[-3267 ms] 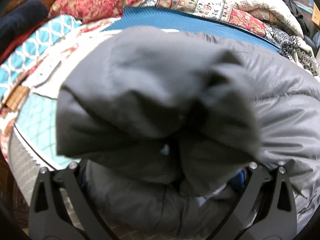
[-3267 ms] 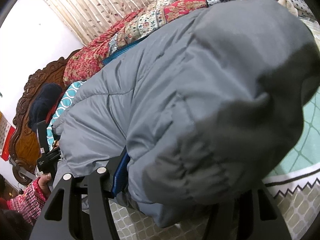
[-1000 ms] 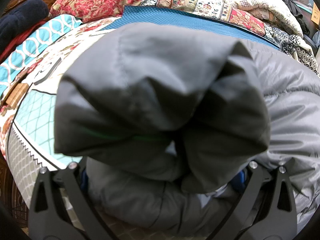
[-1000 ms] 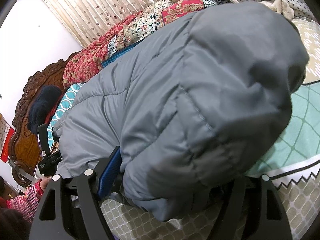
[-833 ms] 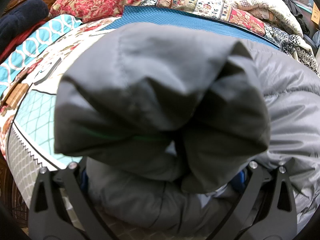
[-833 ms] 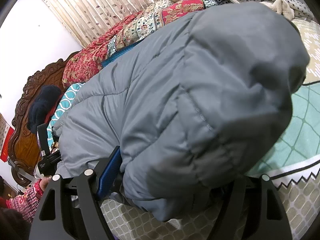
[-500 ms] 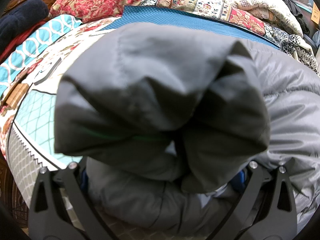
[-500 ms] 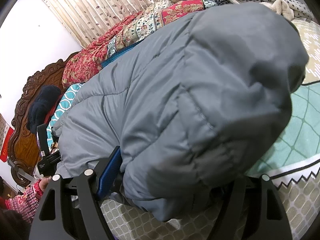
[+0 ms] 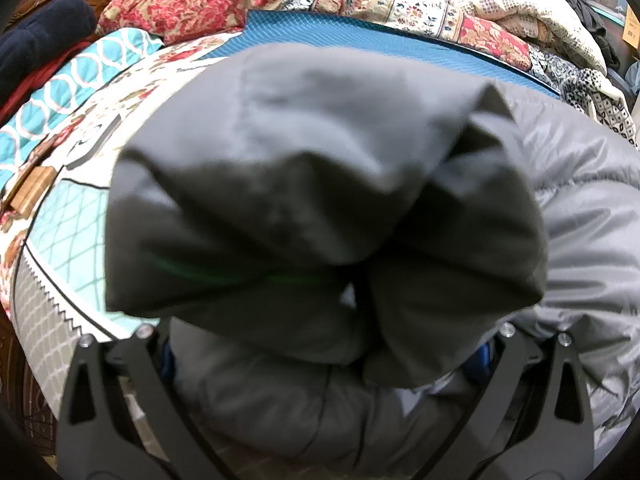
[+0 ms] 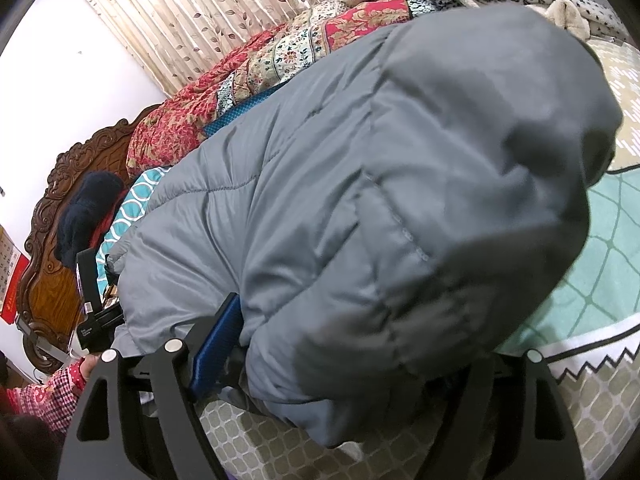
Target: Fold large clothes
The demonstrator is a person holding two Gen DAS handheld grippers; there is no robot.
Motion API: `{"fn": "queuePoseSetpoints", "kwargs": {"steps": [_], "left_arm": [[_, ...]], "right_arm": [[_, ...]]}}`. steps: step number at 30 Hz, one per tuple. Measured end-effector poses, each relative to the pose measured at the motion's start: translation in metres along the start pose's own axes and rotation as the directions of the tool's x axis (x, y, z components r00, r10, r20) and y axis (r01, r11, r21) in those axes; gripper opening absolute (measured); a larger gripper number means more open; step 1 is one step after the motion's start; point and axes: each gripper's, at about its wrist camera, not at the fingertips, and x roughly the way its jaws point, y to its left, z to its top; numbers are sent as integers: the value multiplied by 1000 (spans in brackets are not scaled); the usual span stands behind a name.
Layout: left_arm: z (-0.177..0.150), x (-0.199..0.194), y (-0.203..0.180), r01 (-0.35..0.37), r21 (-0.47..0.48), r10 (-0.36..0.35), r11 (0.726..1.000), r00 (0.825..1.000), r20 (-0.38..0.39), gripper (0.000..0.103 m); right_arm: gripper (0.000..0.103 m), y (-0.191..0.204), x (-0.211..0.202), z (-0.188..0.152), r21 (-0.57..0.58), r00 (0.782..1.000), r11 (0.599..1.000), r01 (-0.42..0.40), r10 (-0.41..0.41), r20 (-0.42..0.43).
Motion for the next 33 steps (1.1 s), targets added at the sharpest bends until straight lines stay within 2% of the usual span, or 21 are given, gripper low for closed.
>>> {"fn": "queuePoseSetpoints", "kwargs": {"steps": [14,17,22,33], "left_arm": [[3,5,-3,-20,4,20,1000,1000,-4,99],[3,5,-6,-39,5,40,999,999,-3,99],[4,5,-7,-59,4,59,998,998,-4,99],[6,8,-7,-73,-8,73,997,997,-18,99]], "right_arm": [[65,8,3,1,-22,1000,1000,19,-20,-4],[68,6,3,1,-17,1000,1000,-2,2,-7],[80,8,7,5,-34,999,999,-33,32,-33],[80,-3,2,6,1,995,995,-101,101,-27]]}}
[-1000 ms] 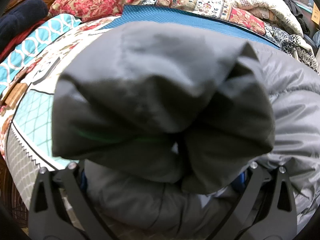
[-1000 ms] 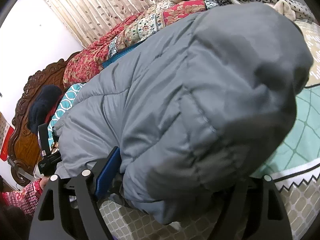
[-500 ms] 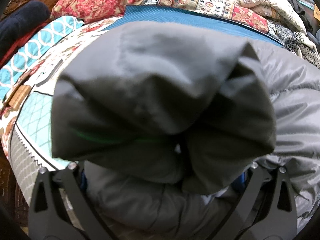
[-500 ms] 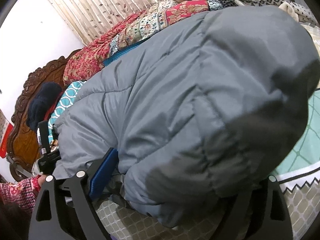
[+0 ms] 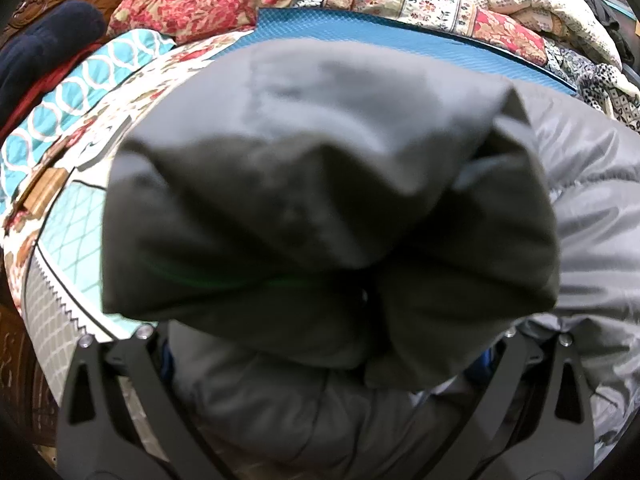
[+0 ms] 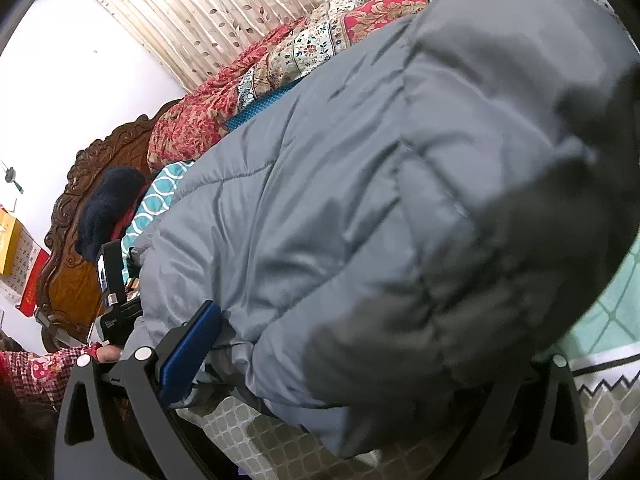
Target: Fold large clothes
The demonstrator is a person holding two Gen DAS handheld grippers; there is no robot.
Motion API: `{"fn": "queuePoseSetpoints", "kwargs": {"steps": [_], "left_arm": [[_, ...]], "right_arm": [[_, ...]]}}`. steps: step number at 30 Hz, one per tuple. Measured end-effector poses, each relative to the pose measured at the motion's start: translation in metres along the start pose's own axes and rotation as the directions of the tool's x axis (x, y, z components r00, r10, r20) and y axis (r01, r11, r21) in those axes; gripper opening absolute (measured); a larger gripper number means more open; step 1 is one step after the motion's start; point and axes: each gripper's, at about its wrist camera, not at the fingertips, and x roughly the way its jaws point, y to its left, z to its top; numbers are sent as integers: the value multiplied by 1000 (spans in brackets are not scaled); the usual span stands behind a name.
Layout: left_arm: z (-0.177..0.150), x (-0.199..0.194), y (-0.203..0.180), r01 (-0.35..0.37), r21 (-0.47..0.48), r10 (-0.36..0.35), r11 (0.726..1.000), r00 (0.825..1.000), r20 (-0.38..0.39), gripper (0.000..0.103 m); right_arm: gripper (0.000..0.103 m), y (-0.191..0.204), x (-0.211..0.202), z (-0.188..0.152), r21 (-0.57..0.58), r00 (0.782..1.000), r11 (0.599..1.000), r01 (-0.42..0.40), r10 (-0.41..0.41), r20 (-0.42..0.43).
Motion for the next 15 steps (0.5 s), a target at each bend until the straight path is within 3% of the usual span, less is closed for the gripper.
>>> {"fn": "queuePoseSetpoints", "kwargs": {"steps": [15], "left_arm": [[-2,0,7,38,-15,-38,999,999,5,99]], "right_arm": [[80,-13,-12,-3,53,998,997,-48,47,33]]}}
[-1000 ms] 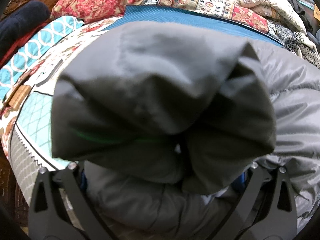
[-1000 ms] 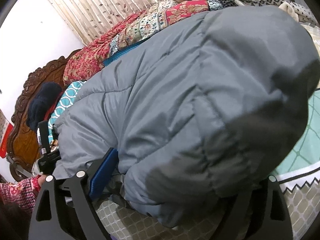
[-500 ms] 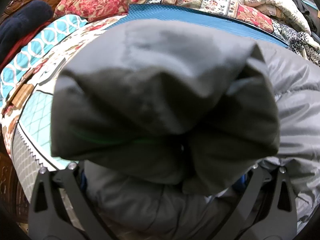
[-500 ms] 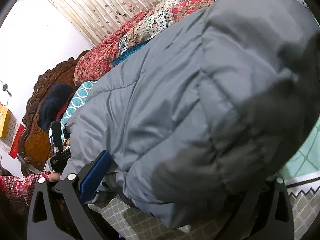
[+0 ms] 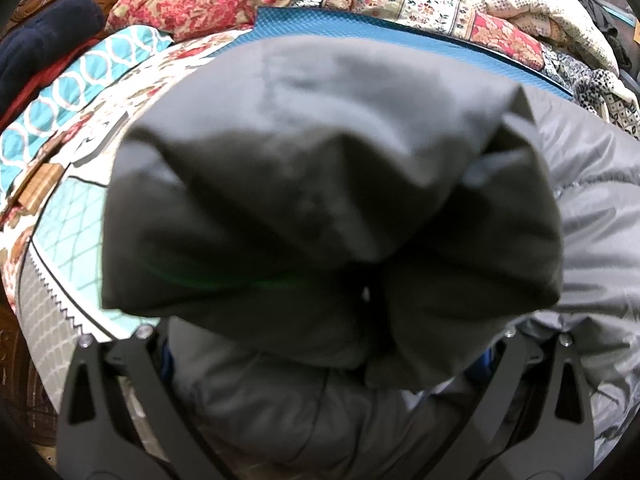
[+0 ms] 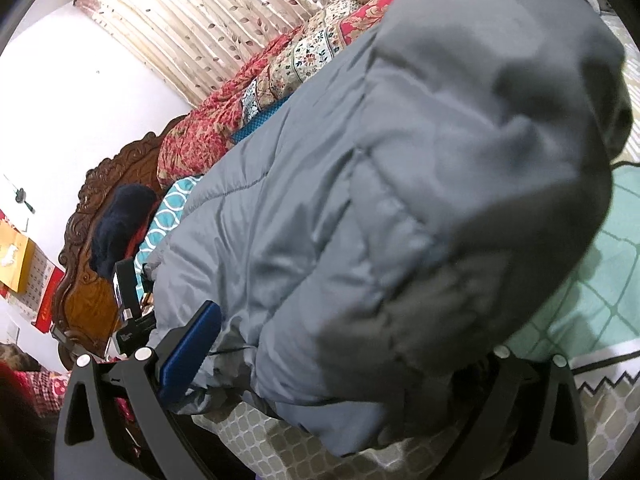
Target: Fold large clothes
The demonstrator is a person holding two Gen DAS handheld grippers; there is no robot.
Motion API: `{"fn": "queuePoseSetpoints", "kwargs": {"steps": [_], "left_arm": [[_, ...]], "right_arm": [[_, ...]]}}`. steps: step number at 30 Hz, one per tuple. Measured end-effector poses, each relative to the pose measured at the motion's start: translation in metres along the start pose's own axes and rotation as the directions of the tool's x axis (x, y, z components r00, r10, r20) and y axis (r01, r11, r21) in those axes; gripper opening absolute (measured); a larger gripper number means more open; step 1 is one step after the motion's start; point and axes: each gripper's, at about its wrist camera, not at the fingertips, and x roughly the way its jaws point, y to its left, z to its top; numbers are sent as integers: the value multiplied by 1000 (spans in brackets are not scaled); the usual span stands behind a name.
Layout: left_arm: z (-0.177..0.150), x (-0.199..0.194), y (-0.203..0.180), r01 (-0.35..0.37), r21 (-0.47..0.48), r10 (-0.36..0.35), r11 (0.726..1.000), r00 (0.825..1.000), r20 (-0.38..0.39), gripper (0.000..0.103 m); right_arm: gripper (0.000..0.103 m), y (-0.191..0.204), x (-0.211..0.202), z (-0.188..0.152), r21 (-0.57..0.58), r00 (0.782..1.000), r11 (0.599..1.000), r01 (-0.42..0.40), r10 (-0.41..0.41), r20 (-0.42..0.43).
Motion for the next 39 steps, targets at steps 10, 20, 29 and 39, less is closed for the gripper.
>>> {"fn": "queuePoseSetpoints", "kwargs": {"steps": [10,20,29,39], "left_arm": [[-1,-1,1,21,-4,-21,1000,1000,1,99],[-1,0,3,17,-3,-17,1000,1000,1,99],[-2,0,3,16,-4,-16,1000,1000,1,99],[-1,0,2,15,-4,-15,1000,1000,0,99]], "right_arm": [[80,4,0,-2,6,1000,1000,21,-21,2],[80,-6,-4,-4,19,1000,1000,0,0,2],[80,-8,-4,-4,21,1000,1000,-5,5,2],[80,-8,-5,-4,22,1000,1000,-6,6,2]]}}
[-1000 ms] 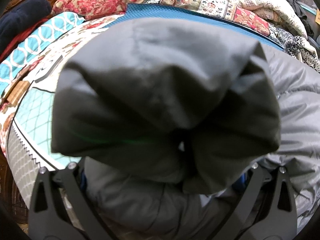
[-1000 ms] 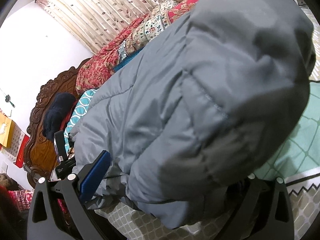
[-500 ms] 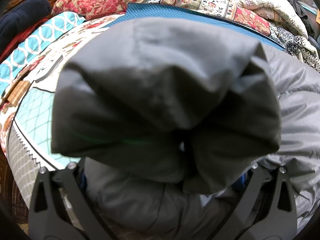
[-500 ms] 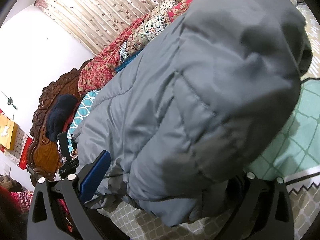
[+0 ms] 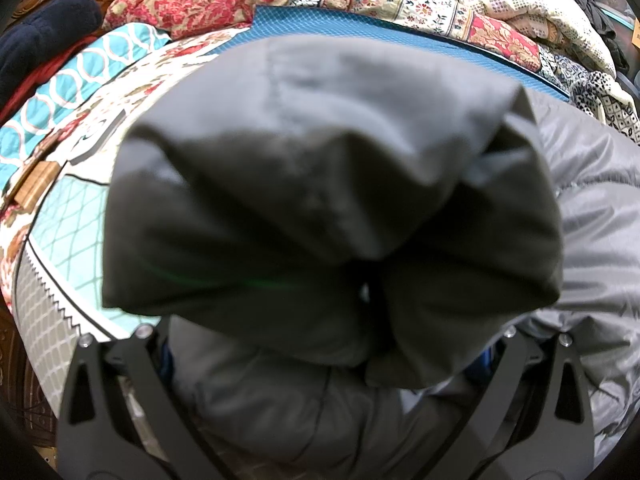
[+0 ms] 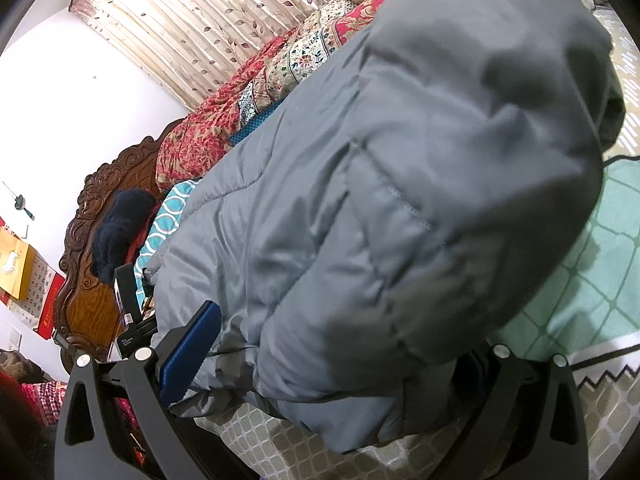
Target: Fold large clothes
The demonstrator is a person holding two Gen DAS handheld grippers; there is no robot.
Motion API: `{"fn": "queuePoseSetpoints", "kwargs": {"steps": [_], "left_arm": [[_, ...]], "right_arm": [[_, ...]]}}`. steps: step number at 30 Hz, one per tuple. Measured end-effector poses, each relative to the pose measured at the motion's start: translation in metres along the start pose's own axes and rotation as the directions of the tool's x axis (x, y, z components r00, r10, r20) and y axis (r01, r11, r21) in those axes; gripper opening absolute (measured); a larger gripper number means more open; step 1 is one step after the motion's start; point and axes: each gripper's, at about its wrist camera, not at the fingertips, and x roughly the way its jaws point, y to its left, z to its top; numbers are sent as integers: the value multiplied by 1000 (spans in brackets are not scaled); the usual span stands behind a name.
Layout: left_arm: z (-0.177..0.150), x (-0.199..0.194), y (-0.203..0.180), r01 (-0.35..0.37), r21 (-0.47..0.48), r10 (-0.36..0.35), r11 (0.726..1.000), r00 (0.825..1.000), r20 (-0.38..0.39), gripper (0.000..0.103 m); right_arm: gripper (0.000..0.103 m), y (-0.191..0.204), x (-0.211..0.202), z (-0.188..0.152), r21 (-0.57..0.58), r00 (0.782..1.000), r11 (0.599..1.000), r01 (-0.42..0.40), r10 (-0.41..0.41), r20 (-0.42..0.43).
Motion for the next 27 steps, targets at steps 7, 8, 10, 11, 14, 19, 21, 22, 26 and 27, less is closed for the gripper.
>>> {"fn": "queuePoseSetpoints", "kwargs": {"steps": [7,8,10,11,14,19,21,22,26,27], "left_arm": [[0,1,0,-2,2,2,1000,1000,-1,99],[-1,1,0,-4,2,4,1000,1000,-1,99],[0,2,-1,-8,5,8,1000,1000,-1,99],[0,2,-1,-10,6,10,1000,1000,-1,99],[0,2,-4,-22,10,22,1000,1000,-1,99],[-1,2,-7,-48,17,48,999,999,-4,99],[0,2,-8,-58,19,58,998,998,-5,99],[0,2,-9,-62,20,62,998,998,-5,99],[1,2,-9,-70,22,70,997,997,-8,99],[1,2,-8,-71,22,71,997,997,-8,99]], "right_arm": [[80,-1,0,-1,-1,1000,1000,4,-4,0],[80,-2,1,-2,-2,1000,1000,5,-5,0],[80,-1,1,-2,-1,1000,1000,4,-4,1],[80,-2,1,-2,-1,1000,1000,3,-3,0],[80,-1,1,-3,-5,1000,1000,-2,2,-6],[80,-6,-3,-2,0,999,999,-34,34,-11],[80,-8,-5,-2,3,999,999,-45,45,-12],[80,-9,-6,-2,4,999,999,-49,49,-12],[80,-13,-9,-2,8,998,998,-64,64,-12],[80,-14,-9,-2,10,998,998,-66,67,-11]]}}
